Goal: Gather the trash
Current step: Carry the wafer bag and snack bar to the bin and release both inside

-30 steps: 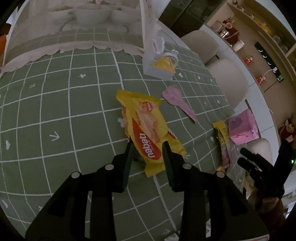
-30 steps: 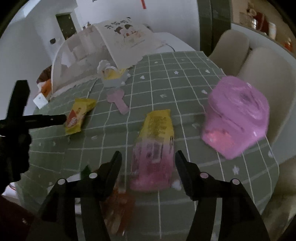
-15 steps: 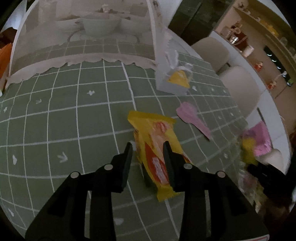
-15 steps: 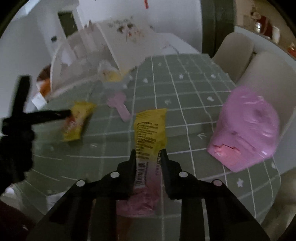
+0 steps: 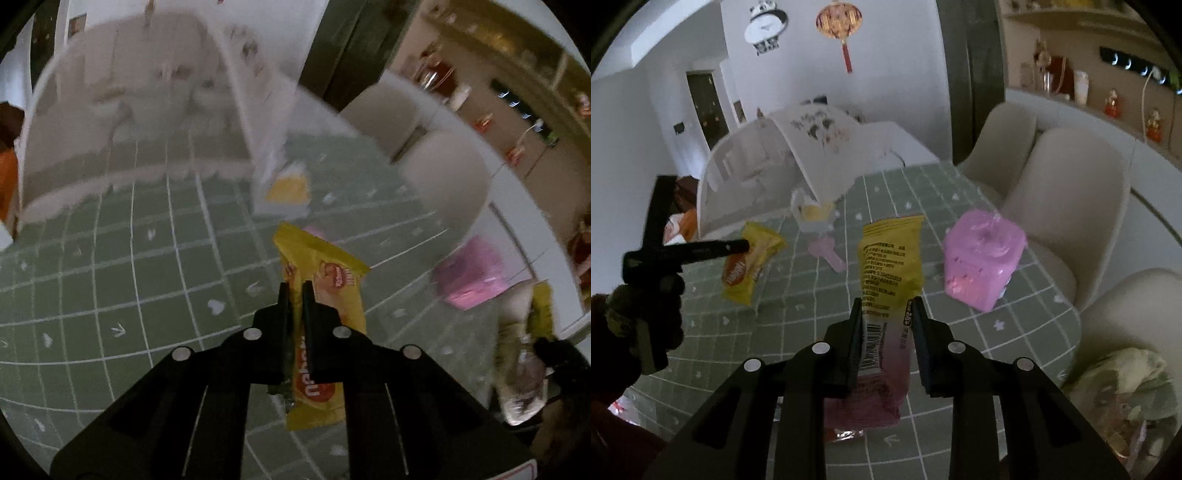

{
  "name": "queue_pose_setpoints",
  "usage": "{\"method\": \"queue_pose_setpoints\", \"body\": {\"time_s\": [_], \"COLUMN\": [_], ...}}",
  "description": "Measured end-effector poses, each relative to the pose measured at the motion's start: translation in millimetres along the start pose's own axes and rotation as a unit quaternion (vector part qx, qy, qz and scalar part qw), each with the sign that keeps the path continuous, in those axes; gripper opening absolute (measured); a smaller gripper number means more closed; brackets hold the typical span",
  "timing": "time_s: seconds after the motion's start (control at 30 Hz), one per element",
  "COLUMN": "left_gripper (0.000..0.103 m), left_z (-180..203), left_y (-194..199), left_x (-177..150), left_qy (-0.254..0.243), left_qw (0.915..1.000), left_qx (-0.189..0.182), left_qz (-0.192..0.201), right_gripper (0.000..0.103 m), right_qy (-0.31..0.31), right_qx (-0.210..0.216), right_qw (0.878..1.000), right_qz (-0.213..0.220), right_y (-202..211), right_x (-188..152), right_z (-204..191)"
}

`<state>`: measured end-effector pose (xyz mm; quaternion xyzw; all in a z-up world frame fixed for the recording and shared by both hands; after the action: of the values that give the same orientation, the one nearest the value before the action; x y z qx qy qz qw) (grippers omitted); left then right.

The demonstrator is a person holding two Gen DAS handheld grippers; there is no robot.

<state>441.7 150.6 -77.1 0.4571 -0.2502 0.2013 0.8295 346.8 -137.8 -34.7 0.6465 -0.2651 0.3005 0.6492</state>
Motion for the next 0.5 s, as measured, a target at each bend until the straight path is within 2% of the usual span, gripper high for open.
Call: {"method": "queue_pose_setpoints", "body": {"time_s": [0.17, 0.27, 0.37, 0.5], "left_gripper": [0.007, 0.007, 0.007, 0.007], "left_z": [61, 102, 142, 190], "left_y": [57, 80, 90, 87], "left_x": [21, 26, 24, 15], "left_qy": [-0.047, -0.075, -0.096, -0.106], "left_qw": [0.9953, 0.9888, 0.9826, 0.9778], "left_qx": [-0.025, -0.043, -0.068, -0.105], "left_qz": [0.081, 0.122, 0.144, 0.147], "right_gripper": [0.025, 0.025, 0.025, 0.025], "right_qy": [0.003, 0.003, 0.001, -0.013], "right_qx": [0.000, -0.006, -0.019, -0.048], "right_qw": [0.999, 0.998, 0.997, 0.994], "right_qz": [0.039, 0.056, 0.070, 0.094], "right_y": [35, 55, 75, 107], "right_x": [8, 8, 7, 3], "right_z": [3, 12, 30, 71]}}
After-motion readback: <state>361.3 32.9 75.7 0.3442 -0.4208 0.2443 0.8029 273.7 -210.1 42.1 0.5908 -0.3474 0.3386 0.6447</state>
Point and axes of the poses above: each gripper's, at about its wrist camera, not at the fingertips, and y roughly against the way its jaws point, z to its right, x to its top, the point moved 4 cm from there along -y, roughly the way its jaws point, and after that the axes turned 12 degrees about -x, right-handed, at the moved point
